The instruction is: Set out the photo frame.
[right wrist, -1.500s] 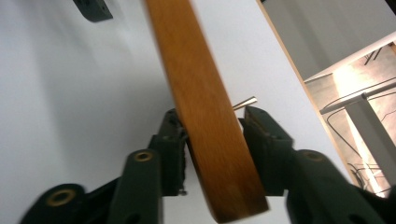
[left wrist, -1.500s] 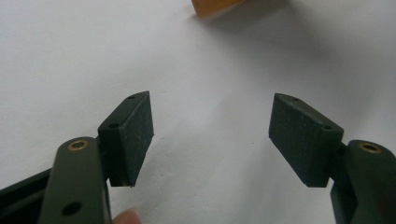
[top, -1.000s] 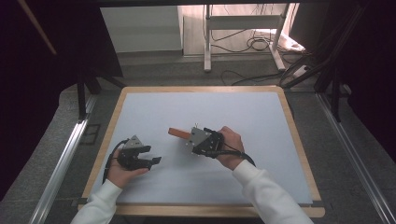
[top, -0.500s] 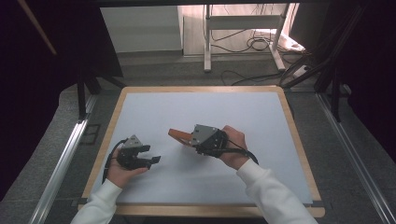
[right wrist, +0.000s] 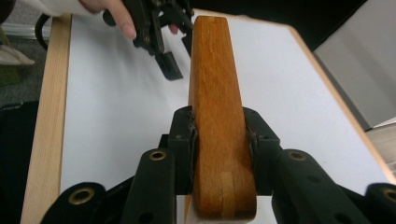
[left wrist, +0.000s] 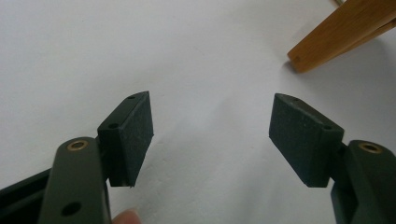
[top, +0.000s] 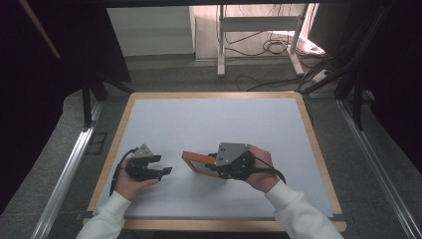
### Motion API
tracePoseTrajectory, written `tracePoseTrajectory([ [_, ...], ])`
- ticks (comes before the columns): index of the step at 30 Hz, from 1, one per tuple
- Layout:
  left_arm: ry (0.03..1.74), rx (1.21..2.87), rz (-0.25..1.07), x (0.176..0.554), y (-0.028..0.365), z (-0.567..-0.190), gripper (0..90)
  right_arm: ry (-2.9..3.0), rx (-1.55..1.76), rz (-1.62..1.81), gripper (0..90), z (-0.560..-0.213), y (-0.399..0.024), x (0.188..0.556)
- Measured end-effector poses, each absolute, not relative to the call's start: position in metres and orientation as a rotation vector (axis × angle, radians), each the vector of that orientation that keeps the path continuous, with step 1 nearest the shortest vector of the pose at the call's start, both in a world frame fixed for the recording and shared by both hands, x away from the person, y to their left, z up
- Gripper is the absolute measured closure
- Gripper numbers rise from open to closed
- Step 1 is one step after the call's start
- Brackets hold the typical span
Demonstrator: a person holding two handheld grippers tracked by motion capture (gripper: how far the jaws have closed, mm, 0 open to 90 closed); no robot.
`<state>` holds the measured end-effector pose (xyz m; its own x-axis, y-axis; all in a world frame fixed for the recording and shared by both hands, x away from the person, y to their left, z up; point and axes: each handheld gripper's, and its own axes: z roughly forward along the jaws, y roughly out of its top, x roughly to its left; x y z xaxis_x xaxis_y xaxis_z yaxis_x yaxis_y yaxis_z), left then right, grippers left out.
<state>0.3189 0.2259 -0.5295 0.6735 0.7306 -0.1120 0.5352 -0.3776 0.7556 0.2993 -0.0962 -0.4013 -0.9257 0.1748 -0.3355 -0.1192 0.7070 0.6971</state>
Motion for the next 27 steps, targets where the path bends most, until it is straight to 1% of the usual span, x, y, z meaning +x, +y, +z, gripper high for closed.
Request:
tracePoseTrajectory([
  [8,0.972,2.074,0.302,0.319,0.226,-0.530,30.3,2.526,0.183,1.123,67.6,-0.401,-0.106,0.328],
  [19,0.968,2.082,0.300,0.319,0.223,-0.531,30.2,2.506,0.321,1.119,57.8,-0.408,-0.116,0.359],
  [27,0.962,2.084,0.303,0.319,0.222,-0.531,30.0,2.491,0.405,1.124,51.7,-0.415,-0.119,0.373],
])
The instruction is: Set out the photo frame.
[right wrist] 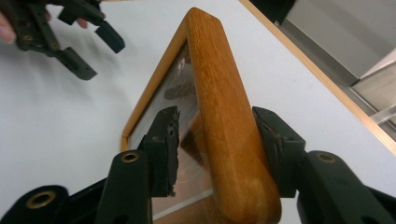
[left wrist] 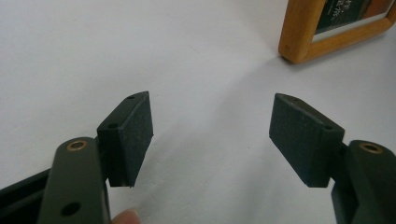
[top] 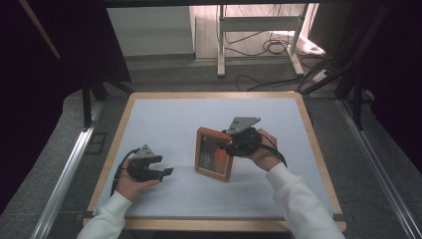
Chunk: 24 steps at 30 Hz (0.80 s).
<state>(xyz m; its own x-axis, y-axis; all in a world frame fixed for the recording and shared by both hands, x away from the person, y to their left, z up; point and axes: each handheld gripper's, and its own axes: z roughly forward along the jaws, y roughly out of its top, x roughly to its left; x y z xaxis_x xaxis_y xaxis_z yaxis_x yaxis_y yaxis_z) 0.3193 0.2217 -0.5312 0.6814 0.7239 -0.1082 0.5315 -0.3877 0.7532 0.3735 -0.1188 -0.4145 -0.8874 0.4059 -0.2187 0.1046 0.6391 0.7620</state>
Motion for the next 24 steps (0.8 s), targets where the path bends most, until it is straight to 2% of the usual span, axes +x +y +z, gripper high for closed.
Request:
tracePoseTrajectory([
  [6,0.956,2.089,0.305,0.319,0.222,-0.531,30.0,2.461,0.464,1.125,47.6,-0.419,-0.120,0.378],
  [15,0.956,2.088,0.307,0.318,0.222,-0.531,30.0,2.351,0.589,1.170,30.0,-0.418,-0.125,0.371],
  [24,0.957,2.077,0.307,0.318,0.223,-0.530,30.0,2.290,0.816,1.208,26.0,-0.430,-0.160,0.344],
])
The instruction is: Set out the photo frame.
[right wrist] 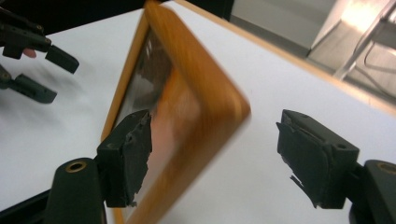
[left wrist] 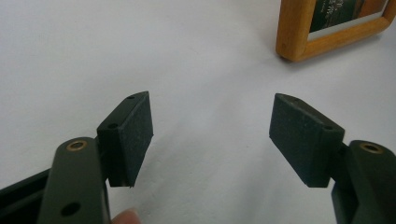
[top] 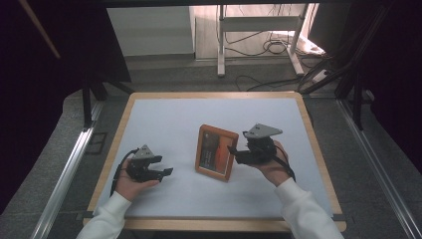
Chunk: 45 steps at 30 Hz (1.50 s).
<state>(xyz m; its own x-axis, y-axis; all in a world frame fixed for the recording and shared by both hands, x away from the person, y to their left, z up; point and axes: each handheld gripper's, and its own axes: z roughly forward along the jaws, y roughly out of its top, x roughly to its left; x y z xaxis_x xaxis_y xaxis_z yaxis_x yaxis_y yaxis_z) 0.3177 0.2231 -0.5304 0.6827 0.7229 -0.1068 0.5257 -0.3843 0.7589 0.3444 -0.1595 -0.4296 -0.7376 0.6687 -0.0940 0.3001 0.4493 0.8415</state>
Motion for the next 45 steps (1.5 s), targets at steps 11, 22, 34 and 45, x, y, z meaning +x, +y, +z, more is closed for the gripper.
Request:
tracePoseTrajectory([
  [11,0.958,2.084,0.312,0.317,0.221,-0.530,30.0,2.334,0.897,1.286,29.7,-0.472,-0.187,0.308],
  [22,0.956,2.074,0.314,0.316,0.223,-0.529,30.0,2.500,0.756,1.228,87.6,-0.494,-0.163,0.291],
  [34,0.952,2.079,0.311,0.316,0.222,-0.530,30.0,2.612,0.658,1.126,90.0,-0.516,-0.131,0.291],
  [45,0.947,2.083,0.310,0.316,0.221,-0.530,30.0,2.579,0.716,1.117,90.0,-0.520,-0.133,0.307],
])
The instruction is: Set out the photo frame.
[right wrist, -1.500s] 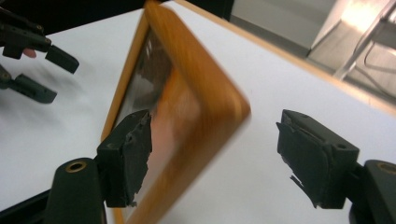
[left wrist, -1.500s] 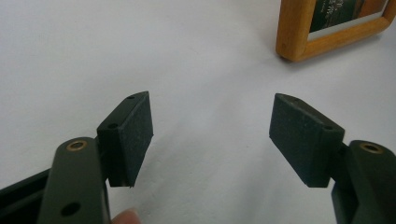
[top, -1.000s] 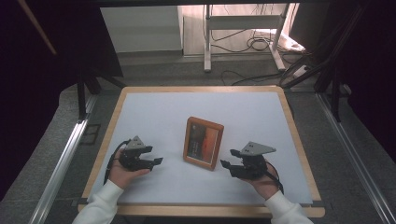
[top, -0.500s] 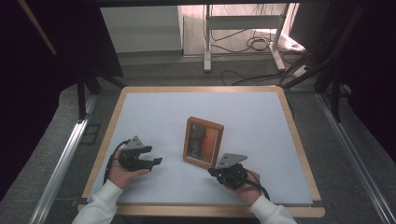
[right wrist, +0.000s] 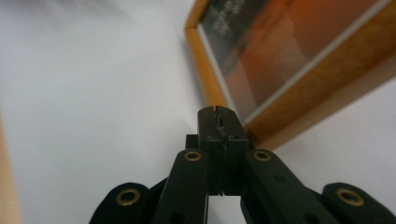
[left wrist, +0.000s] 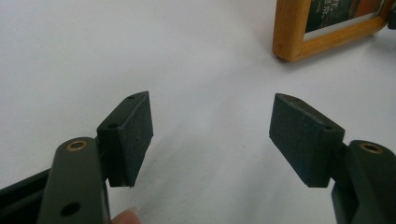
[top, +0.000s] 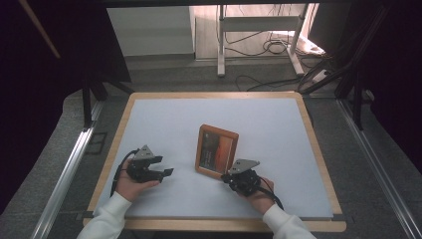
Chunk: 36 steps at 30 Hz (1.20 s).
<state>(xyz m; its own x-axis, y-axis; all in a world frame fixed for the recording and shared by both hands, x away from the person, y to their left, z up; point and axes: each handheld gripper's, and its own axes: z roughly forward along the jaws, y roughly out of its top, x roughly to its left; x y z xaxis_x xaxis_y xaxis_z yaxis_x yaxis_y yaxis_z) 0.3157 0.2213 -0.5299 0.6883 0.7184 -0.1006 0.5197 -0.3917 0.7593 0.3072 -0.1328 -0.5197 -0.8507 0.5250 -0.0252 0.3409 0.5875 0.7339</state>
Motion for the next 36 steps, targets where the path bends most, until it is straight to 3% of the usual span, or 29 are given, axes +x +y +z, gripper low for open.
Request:
tracePoseTrajectory([
  [27,0.941,2.097,0.304,0.318,0.216,-0.531,29.9,2.523,0.766,1.184,90.0,-0.516,-0.157,0.313],
  [34,0.940,2.098,0.313,0.316,0.216,-0.530,29.9,2.442,0.823,1.218,86.7,-0.507,-0.192,0.307],
  [36,0.937,2.100,0.313,0.315,0.216,-0.530,29.9,2.408,0.865,1.252,82.2,-0.506,-0.205,0.307],
])
